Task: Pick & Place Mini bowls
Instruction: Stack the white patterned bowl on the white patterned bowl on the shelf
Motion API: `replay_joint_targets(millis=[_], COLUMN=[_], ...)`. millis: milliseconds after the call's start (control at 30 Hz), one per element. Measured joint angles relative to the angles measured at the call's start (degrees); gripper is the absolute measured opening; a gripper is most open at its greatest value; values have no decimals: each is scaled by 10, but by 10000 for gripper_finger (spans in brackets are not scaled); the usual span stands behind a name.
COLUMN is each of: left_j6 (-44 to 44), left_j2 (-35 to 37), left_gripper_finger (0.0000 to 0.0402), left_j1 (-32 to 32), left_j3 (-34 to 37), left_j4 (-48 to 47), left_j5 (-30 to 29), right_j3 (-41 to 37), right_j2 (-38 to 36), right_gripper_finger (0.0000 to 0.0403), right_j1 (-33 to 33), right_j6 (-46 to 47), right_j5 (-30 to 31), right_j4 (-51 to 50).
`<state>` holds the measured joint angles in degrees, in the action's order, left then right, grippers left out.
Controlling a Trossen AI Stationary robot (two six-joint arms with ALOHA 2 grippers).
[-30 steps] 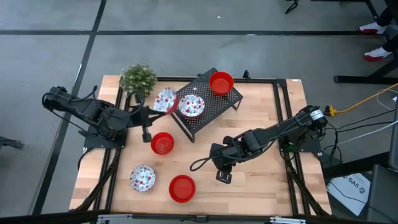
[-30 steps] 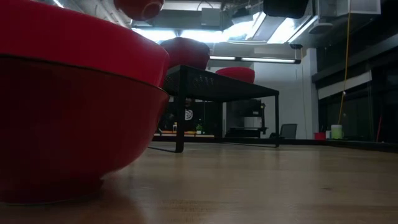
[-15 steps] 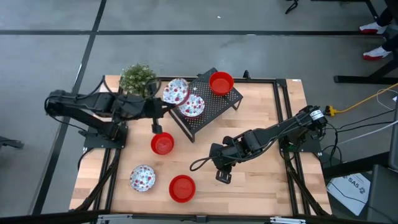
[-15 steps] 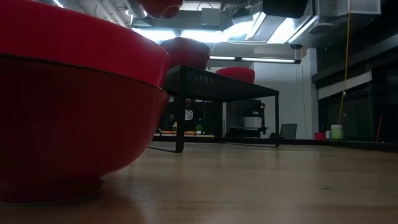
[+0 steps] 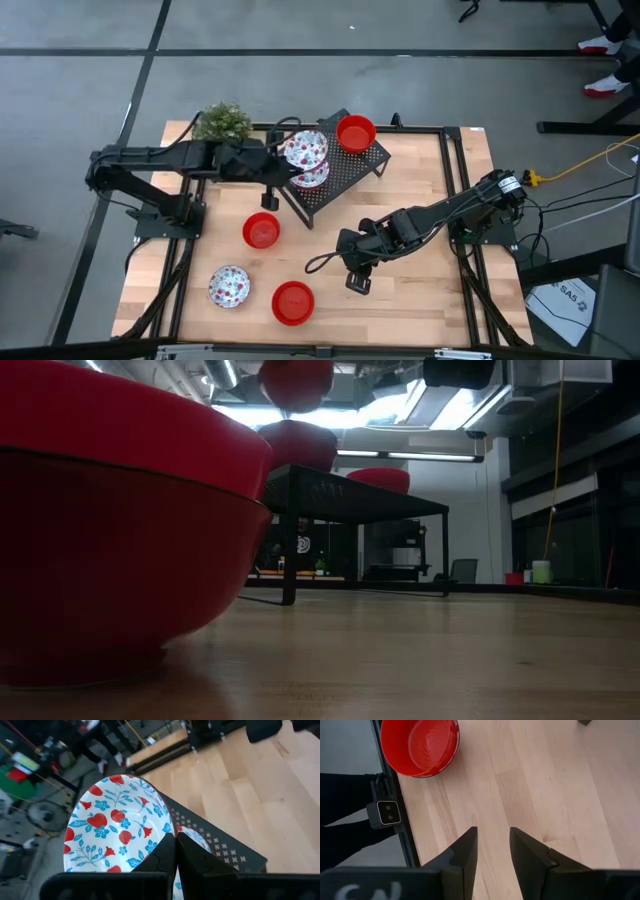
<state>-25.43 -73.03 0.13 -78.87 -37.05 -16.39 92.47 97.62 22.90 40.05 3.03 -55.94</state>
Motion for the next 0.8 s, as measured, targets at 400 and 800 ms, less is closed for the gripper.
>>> replay_joint_targets(millis=[400, 800], left_j6=[6, 8], left_j2=[-55, -66], left_gripper_finger=[3, 3], left_j1=[38, 38], left_j3=[-1, -1], left_j4=[-42, -66], left_j5=[80, 91], right_j3=[0, 0], right_j2=[0, 0], right_gripper_finger=[114, 114], right_j1=[-1, -2], right_j6=[0, 0], right_j5=[22, 24], right_j4=[6, 9])
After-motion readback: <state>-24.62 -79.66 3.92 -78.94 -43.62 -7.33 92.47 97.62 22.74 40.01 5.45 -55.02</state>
